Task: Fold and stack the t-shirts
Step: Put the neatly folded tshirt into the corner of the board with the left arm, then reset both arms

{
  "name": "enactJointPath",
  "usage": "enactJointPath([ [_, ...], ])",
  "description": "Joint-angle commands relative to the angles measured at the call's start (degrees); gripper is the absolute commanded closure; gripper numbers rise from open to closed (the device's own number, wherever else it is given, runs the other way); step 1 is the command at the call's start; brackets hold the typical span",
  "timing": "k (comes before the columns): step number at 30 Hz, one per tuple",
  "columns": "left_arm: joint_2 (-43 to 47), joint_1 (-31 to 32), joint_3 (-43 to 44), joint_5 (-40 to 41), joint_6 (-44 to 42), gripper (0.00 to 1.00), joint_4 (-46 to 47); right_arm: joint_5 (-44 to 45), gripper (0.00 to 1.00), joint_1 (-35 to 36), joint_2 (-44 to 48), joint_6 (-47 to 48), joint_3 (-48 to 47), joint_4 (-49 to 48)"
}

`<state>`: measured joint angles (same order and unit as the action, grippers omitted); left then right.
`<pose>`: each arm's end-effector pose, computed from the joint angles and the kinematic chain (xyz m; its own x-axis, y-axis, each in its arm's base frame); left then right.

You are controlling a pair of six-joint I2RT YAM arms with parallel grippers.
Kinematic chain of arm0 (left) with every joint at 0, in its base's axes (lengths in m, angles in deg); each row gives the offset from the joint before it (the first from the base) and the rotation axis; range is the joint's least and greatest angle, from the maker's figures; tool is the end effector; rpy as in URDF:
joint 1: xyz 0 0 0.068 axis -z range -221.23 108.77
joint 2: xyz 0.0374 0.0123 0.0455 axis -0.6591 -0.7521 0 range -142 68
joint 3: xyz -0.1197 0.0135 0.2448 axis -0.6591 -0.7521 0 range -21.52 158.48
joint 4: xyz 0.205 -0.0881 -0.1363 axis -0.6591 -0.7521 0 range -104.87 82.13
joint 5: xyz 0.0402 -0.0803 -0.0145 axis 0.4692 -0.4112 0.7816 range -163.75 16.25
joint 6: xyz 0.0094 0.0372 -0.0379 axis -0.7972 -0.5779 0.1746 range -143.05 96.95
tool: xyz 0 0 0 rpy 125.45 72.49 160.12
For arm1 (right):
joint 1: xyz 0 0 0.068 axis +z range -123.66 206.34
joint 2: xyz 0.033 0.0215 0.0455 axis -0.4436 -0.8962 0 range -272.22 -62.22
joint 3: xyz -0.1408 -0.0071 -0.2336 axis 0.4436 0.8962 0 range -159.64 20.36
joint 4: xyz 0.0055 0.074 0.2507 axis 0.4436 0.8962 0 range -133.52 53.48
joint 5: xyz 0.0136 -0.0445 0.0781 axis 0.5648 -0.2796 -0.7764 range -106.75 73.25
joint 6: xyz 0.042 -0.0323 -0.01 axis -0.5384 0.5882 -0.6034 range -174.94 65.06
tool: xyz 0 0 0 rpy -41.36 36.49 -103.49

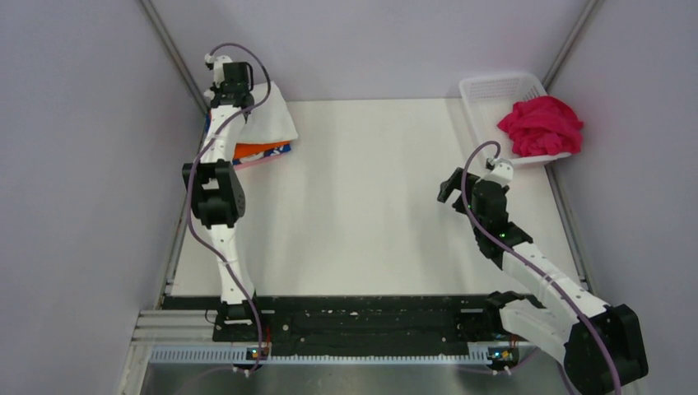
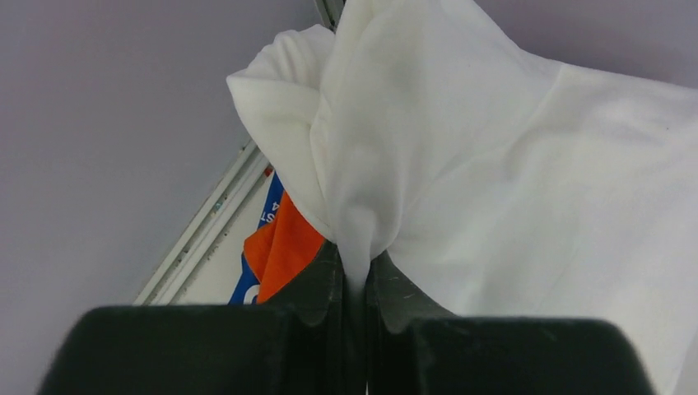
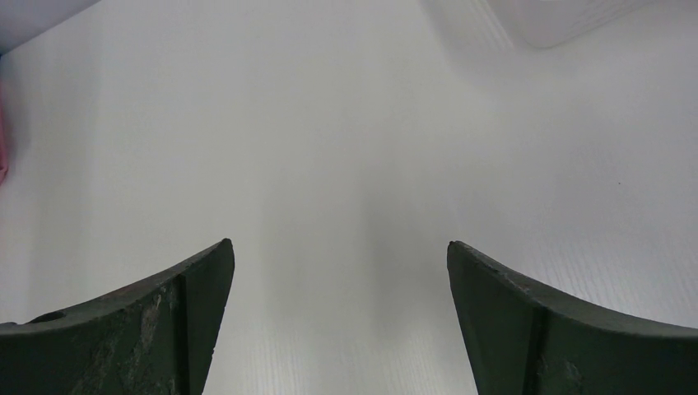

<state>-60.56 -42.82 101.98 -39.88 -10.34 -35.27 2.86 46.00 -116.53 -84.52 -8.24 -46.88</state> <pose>0.5206 0.0344 0.3026 -0.4146 -0.1943 -0.8890 -0.5992 0.7936 0.1061 0.2039 0.0601 0.2349 -0.3235 0.3781 -0.8674 0.1553 0.9255 0.3455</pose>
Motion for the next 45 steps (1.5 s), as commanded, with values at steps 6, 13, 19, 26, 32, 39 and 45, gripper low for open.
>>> enactJointPath([
  [6,1.6,-2.1,-1.6,1.3,3.3,0.57,1.7,2.2,0.01,-0.6,-1.3,0.8,-3.4,0.1],
  [13,6.4,-3.2,-2.7,0.8,7.3,0.22,-4.5,2.5,0.01,-0.6,-1.5,0.4,-4.6,2.8],
  [19,19.1,-2.9,-17.1,-17.9,11.4,0.05,-0.9,1.3,0.01,-0.6,-1.7,-0.4,-4.8,3.3],
  [26,42.6,3.5,-50.4,-29.1,16.6,0.01,13.1,-2.3,0.01,-0.7,-1.5,-0.6,-5.4,5.7],
  [32,61.3,15.7,-78.6,-25.5,19.2,0.01,21.8,-3.3,0.01,-0.6,1.6,-1.9,-1.6,3.9],
  [39,73.3,16.9,-95.4,-24.8,25.2,0.01,30.4,0.1,0.01,-0.6,3.8,-3.4,3.2,1.4],
  [45,74.8,17.0,-93.6,-23.9,24.6,0.01,28.1,-0.9,0.01,-0.6,3.4,-2.6,4.4,1.1],
])
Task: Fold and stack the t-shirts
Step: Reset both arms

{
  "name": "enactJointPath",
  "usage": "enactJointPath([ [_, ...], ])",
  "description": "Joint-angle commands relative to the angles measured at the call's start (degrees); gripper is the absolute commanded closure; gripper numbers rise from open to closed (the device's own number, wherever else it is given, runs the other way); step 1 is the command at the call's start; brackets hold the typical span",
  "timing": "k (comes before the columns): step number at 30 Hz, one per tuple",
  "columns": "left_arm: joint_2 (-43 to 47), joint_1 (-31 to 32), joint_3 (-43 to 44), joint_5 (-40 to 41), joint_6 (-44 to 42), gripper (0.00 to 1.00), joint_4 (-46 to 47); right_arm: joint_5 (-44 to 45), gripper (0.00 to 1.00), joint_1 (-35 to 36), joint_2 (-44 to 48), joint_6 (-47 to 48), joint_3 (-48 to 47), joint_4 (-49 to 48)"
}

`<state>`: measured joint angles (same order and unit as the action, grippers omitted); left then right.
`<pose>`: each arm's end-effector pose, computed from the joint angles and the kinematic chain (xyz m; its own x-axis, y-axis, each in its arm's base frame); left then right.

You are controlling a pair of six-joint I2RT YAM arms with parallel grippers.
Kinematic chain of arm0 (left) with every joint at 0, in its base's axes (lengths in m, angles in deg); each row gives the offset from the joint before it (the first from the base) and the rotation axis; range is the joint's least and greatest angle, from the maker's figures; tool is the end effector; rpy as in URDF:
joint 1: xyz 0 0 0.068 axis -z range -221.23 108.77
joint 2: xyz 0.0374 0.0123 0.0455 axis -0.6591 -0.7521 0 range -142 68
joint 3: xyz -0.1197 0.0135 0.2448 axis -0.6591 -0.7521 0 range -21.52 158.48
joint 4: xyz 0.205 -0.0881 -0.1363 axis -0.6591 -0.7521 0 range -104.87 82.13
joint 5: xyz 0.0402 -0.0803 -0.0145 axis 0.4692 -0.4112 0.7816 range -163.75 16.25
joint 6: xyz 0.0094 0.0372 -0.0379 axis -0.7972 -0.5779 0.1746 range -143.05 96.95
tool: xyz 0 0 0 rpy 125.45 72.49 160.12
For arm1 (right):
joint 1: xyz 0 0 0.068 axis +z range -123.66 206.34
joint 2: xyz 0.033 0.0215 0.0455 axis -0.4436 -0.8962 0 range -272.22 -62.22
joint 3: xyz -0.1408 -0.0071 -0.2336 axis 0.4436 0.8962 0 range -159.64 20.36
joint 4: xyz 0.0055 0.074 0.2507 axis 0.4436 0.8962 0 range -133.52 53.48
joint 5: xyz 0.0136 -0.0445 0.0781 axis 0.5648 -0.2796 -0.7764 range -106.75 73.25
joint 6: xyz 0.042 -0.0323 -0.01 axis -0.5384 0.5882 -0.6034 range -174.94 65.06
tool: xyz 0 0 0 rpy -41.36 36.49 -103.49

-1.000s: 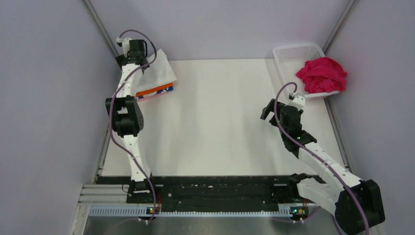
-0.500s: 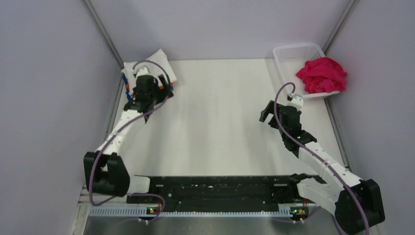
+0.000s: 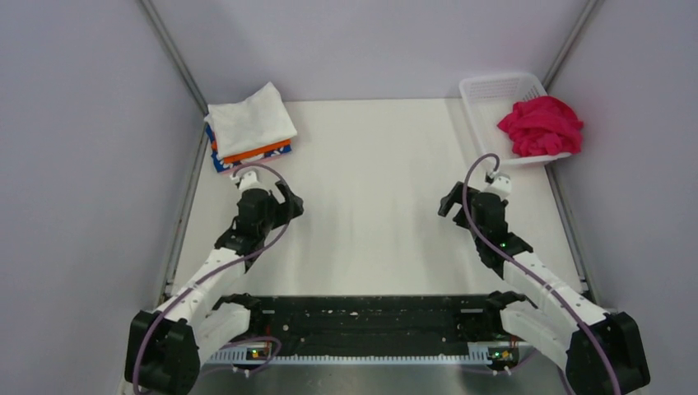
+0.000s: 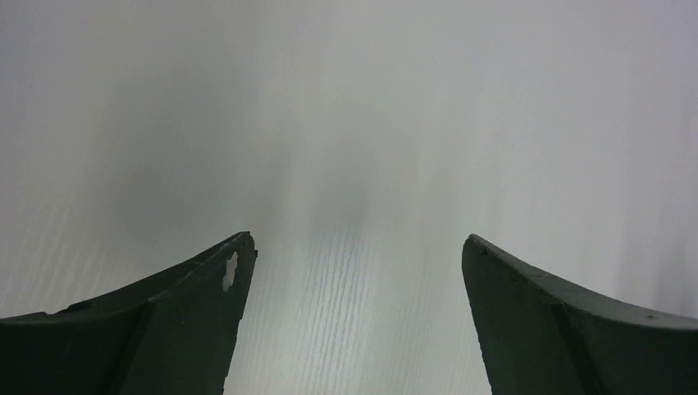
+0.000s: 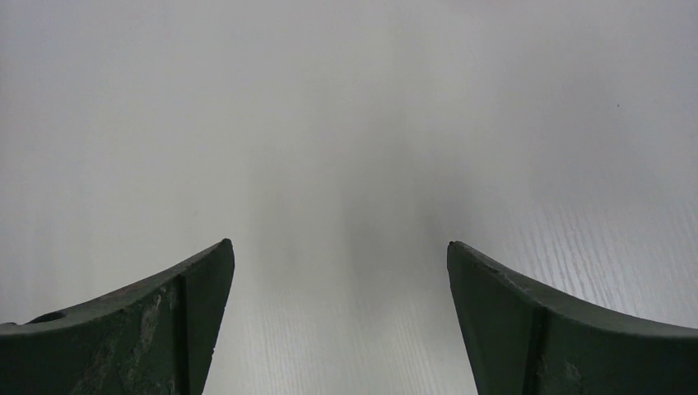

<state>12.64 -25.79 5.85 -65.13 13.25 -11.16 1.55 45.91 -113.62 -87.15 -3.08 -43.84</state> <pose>0.2018 -0.0501 0.2121 -0.4859 -0.4731 -0.7349 -0.1837 0.8774 -0.4433 0.1878 0.0549 0.2080 -0.3996 0.3949 -0.8273 0.1856 0.9186 0.3489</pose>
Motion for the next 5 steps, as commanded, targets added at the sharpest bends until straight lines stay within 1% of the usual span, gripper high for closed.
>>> enactJointPath([
  [1,1.8,-0.1,2.4,1.4,1.0,0.01,3.7,0.9,0.01,-0.5,0.5,0.1,-0.8,-1.8],
  [5,4.0,-0.1,1.5,2.4,1.2,0.01,3.7,2.0,0.01,-0.5,0.8,-0.4,-0.4,-2.8],
])
